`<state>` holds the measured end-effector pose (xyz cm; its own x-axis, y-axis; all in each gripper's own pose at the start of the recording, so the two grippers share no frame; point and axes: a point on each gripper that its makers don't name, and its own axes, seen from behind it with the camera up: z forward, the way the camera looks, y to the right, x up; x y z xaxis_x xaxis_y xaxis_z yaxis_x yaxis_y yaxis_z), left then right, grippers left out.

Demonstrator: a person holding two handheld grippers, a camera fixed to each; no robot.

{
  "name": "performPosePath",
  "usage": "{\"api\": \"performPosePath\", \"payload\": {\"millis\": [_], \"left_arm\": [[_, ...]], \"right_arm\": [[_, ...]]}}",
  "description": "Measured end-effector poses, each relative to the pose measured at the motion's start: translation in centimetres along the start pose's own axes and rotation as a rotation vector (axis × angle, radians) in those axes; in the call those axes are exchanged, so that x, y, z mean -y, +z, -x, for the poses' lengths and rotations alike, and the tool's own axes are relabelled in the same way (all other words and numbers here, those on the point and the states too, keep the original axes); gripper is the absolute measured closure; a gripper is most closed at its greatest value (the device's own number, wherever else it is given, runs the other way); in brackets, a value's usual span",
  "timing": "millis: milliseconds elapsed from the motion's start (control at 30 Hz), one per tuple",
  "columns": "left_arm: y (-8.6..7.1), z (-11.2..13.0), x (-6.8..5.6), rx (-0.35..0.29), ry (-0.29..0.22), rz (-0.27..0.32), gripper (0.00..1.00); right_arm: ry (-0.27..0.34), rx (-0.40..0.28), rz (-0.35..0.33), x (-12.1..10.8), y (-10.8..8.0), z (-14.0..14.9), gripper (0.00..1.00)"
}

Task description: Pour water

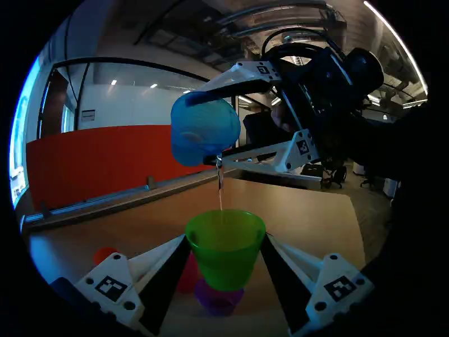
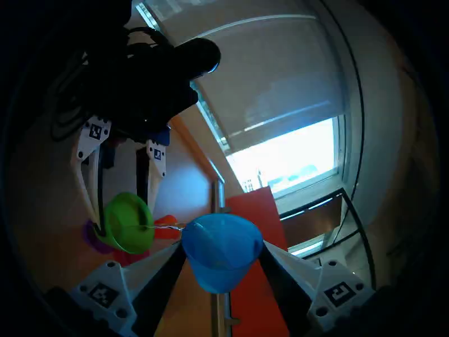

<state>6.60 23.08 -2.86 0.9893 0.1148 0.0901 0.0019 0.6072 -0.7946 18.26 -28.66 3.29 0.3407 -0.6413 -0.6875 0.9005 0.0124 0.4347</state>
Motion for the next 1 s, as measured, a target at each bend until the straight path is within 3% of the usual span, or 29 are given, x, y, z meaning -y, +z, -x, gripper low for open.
{"api": "performPosePath", "payload": {"millis": [1000], "left_arm": [[0.15, 0.15, 0.03, 0.003, -0.003, 0.001, 0.15]], "right_arm": [[-0.060, 0.009, 0.015, -0.84, 0.25, -0.10, 0.09]]}}
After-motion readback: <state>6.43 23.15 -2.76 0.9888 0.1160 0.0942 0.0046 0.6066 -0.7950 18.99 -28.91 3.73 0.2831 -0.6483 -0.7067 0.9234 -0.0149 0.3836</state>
